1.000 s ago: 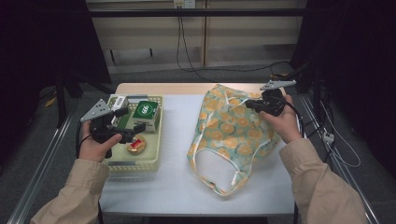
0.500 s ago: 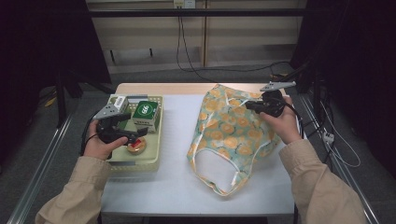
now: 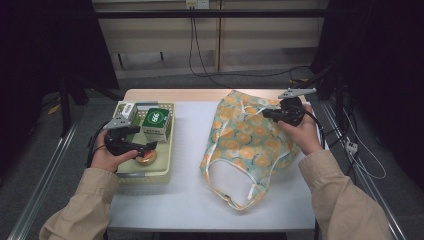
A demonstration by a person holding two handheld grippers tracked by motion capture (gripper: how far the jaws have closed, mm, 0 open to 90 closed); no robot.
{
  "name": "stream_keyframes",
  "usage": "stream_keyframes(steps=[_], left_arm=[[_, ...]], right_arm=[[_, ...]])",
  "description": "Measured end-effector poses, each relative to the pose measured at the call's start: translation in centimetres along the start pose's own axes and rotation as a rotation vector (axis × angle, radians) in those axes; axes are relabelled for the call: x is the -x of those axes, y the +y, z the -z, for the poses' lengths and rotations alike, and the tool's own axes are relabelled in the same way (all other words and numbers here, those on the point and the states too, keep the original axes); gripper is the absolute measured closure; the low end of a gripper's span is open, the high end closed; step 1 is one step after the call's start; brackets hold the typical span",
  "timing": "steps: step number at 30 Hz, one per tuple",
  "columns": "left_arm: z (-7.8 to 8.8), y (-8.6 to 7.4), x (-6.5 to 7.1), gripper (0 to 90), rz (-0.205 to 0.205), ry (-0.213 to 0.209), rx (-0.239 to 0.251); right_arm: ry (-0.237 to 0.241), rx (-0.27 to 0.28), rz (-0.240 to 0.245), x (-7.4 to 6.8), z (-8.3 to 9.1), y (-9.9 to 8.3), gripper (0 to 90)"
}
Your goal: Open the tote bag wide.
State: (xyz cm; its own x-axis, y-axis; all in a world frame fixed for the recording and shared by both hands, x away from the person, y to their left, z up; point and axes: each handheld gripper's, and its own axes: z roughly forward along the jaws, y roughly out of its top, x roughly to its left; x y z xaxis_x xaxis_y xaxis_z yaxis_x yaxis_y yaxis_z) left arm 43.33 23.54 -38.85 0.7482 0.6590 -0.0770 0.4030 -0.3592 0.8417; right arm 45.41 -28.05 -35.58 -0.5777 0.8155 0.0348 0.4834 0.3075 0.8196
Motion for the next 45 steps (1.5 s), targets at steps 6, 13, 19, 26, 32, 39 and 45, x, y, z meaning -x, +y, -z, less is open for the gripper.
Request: stream_keyframes(steps=[6, 13, 19, 26, 32, 39, 45], left_arm=[[-0.5, -0.3, -0.1, 5.3, -0.012, -0.015, -0.038], [-1.6, -1.2, -0.9, 5.5, -0.01, 0.005, -0.127], [-2.5, -1.5, -1.0, 7.0, -0.037, -0.007, -0.172], [-3.4, -2.0, -1.1, 8.7, -0.023, 0.001, -0.247], [-3.9, -2.6, -1.3, 10.4, 0.003, 0.009, -0.33], [-4.2, -3.0, -1.5, 13.8, -0.005, 0.03, -0.371], [-4.4, -3.2, -1.5, 15.6, -0.04, 0.025, -0.419]], right_arm=[[-0.002, -0.009, -0.003, 0.2, -0.2, -0.5, 90.0], [0.002, -0.008, 0.0, 0.1, -0.3, -0.4, 90.0], [0.005, -0.013, 0.0, 0.3, -0.3, -0.5, 90.0], [0.003, -0.013, -0.003, 0.3, -0.5, -0.6, 90.0], [0.007, -0.014, -0.002, 0.2, -0.6, -0.7, 90.0], [0.007, -0.013, -0.005, 0.2, -0.6, -0.8, 90.0], [0.004, -0.01, -0.003, 0.3, -0.4, -0.7, 90.0]])
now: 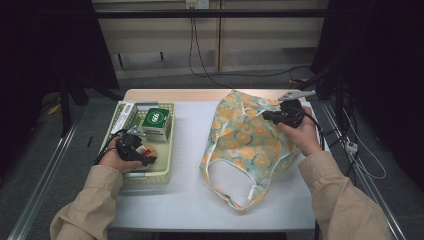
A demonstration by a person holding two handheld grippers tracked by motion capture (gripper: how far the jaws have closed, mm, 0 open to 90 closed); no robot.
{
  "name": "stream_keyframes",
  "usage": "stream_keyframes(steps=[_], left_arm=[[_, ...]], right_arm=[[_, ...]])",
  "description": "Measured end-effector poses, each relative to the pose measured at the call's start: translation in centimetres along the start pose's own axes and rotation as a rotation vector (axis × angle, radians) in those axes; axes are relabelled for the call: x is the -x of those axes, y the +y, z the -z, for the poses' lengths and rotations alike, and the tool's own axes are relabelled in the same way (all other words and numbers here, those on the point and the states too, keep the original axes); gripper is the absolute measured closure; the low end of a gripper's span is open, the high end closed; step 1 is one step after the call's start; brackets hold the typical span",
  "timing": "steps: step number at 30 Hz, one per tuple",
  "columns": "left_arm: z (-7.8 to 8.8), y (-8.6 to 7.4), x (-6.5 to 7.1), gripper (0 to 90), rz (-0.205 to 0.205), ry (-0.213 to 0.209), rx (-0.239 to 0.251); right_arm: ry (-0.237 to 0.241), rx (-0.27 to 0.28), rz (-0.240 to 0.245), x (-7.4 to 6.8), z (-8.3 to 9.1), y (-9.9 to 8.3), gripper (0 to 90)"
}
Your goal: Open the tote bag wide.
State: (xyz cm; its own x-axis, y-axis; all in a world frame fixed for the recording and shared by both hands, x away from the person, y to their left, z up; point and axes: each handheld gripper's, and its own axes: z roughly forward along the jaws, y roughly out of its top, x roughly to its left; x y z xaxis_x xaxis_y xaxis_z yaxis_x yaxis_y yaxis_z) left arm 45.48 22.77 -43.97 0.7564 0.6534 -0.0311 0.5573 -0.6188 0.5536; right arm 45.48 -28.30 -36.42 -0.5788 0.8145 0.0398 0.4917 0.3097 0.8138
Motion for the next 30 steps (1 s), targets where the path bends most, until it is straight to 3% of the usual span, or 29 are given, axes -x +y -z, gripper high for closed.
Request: stream_keyframes(steps=[1, 8, 11, 13, 15, 18, 20, 21, 25, 30], left_arm=[[0.0, 0.0, 0.1, 16.5, -0.003, 0.017, 0.001], [-0.1, -0.1, 0.0, 19.9, -0.012, -0.006, -0.01], [0.0, 0.0, 0.1, 20.2, -0.015, 0.026, -0.012], [0.0, 0.0, 0.0, 20.3, -0.008, 0.017, -0.016], [0.1, 0.1, 0.0, 20.4, 0.004, 0.037, -0.016], [0.4, 0.3, 0.0, 20.4, 0.021, 0.043, 0.014], [0.6, 0.4, 0.0, 20.4, 0.048, 0.024, 0.041], [0.8, 0.5, 0.0, 20.4, 0.041, 0.039, 0.051], [0.9, 0.5, 0.0, 20.4, 0.07, 0.03, 0.063], [1.2, 1.1, 0.1, 20.4, 0.069, 0.019, 0.086]], right_arm=[[0.001, 0.0, 0.0, 0.0, 0.0, 0.0, 90.0], [0.0, 0.002, -0.005, 0.0, -0.1, -0.1, 90.0], [-0.001, 0.005, -0.004, 0.0, 0.0, 0.0, 90.0], [-0.001, 0.008, -0.004, 0.0, 0.1, 0.0, 90.0], [-0.002, 0.005, -0.003, 0.0, 0.1, 0.0, 90.0], [-0.002, 0.006, -0.003, 0.0, 0.2, 0.0, 90.0], [-0.002, 0.01, -0.006, 0.0, 0.2, 0.0, 90.0], [0.0, 0.009, -0.003, 0.0, 0.2, 0.0, 90.0], [0.003, 0.004, -0.005, 0.0, -0.1, 0.0, 90.0], [0.009, 0.002, 0.001, -0.1, -0.3, 0.0, 90.0]])
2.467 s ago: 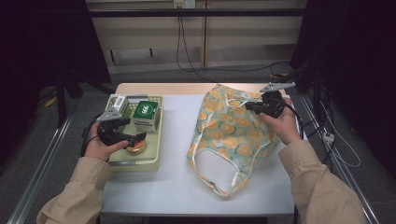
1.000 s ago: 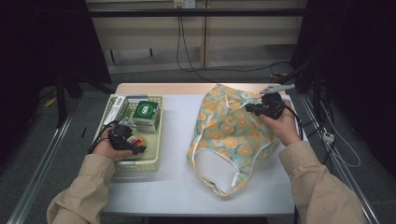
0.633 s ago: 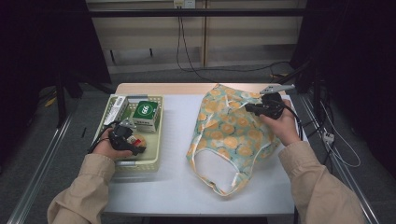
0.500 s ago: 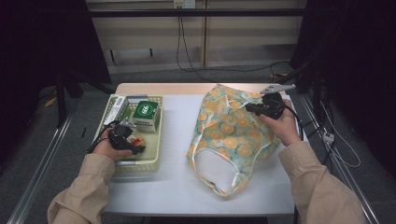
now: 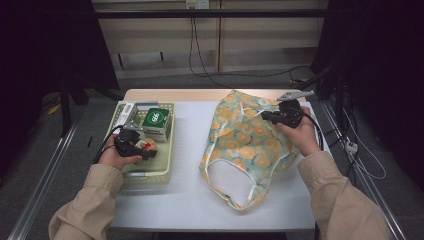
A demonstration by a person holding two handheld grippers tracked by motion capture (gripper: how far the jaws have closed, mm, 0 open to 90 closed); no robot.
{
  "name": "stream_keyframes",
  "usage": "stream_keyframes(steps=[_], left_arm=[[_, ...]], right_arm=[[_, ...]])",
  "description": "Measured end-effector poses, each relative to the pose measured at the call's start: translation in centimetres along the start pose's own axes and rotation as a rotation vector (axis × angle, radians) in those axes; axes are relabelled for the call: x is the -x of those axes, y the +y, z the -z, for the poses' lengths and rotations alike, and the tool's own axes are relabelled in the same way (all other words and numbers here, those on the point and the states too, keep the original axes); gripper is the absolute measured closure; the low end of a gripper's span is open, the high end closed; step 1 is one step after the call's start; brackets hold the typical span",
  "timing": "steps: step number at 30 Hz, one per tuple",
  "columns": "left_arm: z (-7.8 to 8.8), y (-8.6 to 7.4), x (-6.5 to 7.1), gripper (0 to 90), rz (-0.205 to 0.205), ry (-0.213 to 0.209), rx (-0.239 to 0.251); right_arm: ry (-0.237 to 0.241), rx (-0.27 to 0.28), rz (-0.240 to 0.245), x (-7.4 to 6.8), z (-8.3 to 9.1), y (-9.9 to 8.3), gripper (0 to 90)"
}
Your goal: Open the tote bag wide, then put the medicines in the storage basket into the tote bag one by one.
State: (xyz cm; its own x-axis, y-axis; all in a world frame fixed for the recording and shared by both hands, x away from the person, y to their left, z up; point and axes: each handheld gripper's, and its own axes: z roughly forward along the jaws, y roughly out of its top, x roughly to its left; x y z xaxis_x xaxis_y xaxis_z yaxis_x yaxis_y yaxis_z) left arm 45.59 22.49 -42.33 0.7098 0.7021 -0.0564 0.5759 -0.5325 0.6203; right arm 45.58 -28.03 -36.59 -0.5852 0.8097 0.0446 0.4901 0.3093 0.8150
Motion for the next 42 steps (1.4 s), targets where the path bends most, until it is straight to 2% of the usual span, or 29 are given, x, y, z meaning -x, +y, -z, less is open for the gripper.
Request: stream_keyframes(steps=[1, 3, 6, 7, 9, 12, 17, 20, 22, 27, 32, 33, 34, 36, 40, 42], left_arm=[[0.1, 0.2, 0.1, 20.4, -0.016, 0.001, 0.0], [0.3, 0.6, 0.2, 20.4, -0.007, -0.011, 0.013], [0.7, 1.3, 0.6, 20.4, -0.019, -0.006, 0.033], [0.9, 1.5, 0.6, 20.4, -0.016, -0.017, 0.03], [1.2, 1.9, 0.8, 20.4, -0.01, -0.009, 0.039], [1.7, 2.5, 1.1, 20.4, -0.019, -0.017, 0.04], [2.6, 3.6, 1.9, 20.4, -0.009, -0.027, 0.069], [3.3, 4.5, 2.6, 20.4, -0.022, -0.043, 0.104], [3.6, 5.2, 3.3, 20.4, -0.038, -0.043, 0.115], [3.8, 6.7, 5.4, 20.4, -0.058, -0.077, 0.135], [3.8, 8.1, 7.5, 20.4, -0.104, -0.118, 0.153], [3.7, 8.4, 8.1, 20.4, -0.113, -0.111, 0.155], [3.6, 8.7, 8.5, 20.4, -0.124, -0.135, 0.162], [3.3, 9.1, 9.4, 20.4, -0.135, -0.158, 0.171], [2.6, 10.0, 11.1, 20.4, -0.164, -0.187, 0.177], [2.1, 10.4, 11.8, 20.4, -0.163, -0.204, 0.176]], right_arm=[[0.0, 0.0, 0.0, 0.0, 0.0, 0.0, 90.0], [-0.001, -0.001, -0.005, 0.0, 0.0, 0.0, 90.0], [-0.001, 0.0, -0.005, 0.1, 0.0, 0.0, 90.0], [-0.002, 0.001, -0.004, 0.1, 0.0, 0.0, 90.0], [-0.001, 0.002, -0.004, 0.1, 0.0, 0.0, 90.0], [0.003, 0.0, -0.004, -0.1, 0.0, 0.1, 90.0], [0.002, 0.0, -0.007, -0.1, -0.1, 0.1, 90.0], [0.003, 0.001, -0.003, -0.2, -0.1, 0.1, 90.0], [0.003, 0.0, -0.005, -0.3, -0.2, 0.2, 90.0], [0.008, 0.003, -0.004, -0.4, -0.4, 0.4, 90.0], [0.011, 0.006, -0.001, -0.7, -0.5, 0.8, 90.0], [0.012, 0.006, 0.003, -0.8, -0.5, 0.9, 90.0], [0.013, 0.006, 0.005, -0.8, -0.5, 0.9, 90.0], [0.012, 0.01, 0.003, -0.9, -0.4, 1.1, 90.0], [0.01, 0.018, -0.001, -0.9, -0.3, 1.3, 90.0], [0.007, 0.021, -0.002, -0.9, -0.2, 1.4, 90.0]])
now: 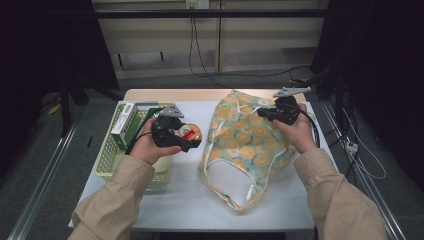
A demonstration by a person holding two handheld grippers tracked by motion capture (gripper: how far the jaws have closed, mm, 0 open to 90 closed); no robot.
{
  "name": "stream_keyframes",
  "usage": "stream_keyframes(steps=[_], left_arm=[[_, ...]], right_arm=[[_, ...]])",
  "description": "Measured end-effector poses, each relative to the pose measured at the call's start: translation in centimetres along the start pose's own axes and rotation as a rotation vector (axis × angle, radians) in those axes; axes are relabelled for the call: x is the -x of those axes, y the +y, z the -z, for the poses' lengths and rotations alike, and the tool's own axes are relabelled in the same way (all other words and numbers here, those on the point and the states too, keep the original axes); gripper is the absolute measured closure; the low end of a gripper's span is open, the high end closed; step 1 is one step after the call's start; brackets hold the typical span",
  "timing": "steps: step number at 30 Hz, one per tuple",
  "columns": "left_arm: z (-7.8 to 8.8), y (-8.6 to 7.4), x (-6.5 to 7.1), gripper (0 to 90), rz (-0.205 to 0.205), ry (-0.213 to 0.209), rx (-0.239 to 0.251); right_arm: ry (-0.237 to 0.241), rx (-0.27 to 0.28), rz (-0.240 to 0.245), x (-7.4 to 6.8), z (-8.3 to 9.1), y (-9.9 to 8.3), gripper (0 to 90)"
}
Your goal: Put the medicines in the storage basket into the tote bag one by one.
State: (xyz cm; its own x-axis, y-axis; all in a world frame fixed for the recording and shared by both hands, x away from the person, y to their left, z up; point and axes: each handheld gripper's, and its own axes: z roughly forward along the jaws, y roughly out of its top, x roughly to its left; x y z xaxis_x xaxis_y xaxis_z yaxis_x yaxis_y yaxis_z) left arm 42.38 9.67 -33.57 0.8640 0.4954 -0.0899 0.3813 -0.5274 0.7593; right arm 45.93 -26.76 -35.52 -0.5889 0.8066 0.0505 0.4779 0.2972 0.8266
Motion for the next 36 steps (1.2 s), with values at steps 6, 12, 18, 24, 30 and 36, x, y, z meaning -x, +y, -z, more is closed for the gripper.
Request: stream_keyframes(steps=[6, 12, 18, 24, 30, 36], left_arm=[[-2.0, 0.7, 1.3, 20.4, -0.019, -0.013, -0.001], [-3.6, 1.2, 2.1, 20.4, -0.039, -0.06, 0.003], [-4.8, 1.7, 2.7, 20.5, -0.041, -0.075, 0.008], [-5.8, 2.1, 3.3, 20.5, -0.059, -0.085, 0.007], [-6.9, 2.4, 3.7, 20.5, -0.06, -0.091, 0.013], [-8.4, 2.4, 4.0, 20.5, -0.066, -0.092, 0.009]], right_arm=[[0.004, 0.003, 0.005, -0.1, 0.2, 0.2, 90.0], [0.006, 0.007, 0.002, -0.1, 0.2, 0.2, 90.0], [0.009, 0.009, 0.002, -0.2, 0.2, 0.2, 90.0], [0.013, 0.011, 0.0, -0.2, 0.1, 0.2, 90.0], [0.015, 0.013, -0.008, -0.1, 0.2, 0.1, 90.0], [0.018, 0.018, -0.013, 0.0, 0.2, 0.2, 90.0]])
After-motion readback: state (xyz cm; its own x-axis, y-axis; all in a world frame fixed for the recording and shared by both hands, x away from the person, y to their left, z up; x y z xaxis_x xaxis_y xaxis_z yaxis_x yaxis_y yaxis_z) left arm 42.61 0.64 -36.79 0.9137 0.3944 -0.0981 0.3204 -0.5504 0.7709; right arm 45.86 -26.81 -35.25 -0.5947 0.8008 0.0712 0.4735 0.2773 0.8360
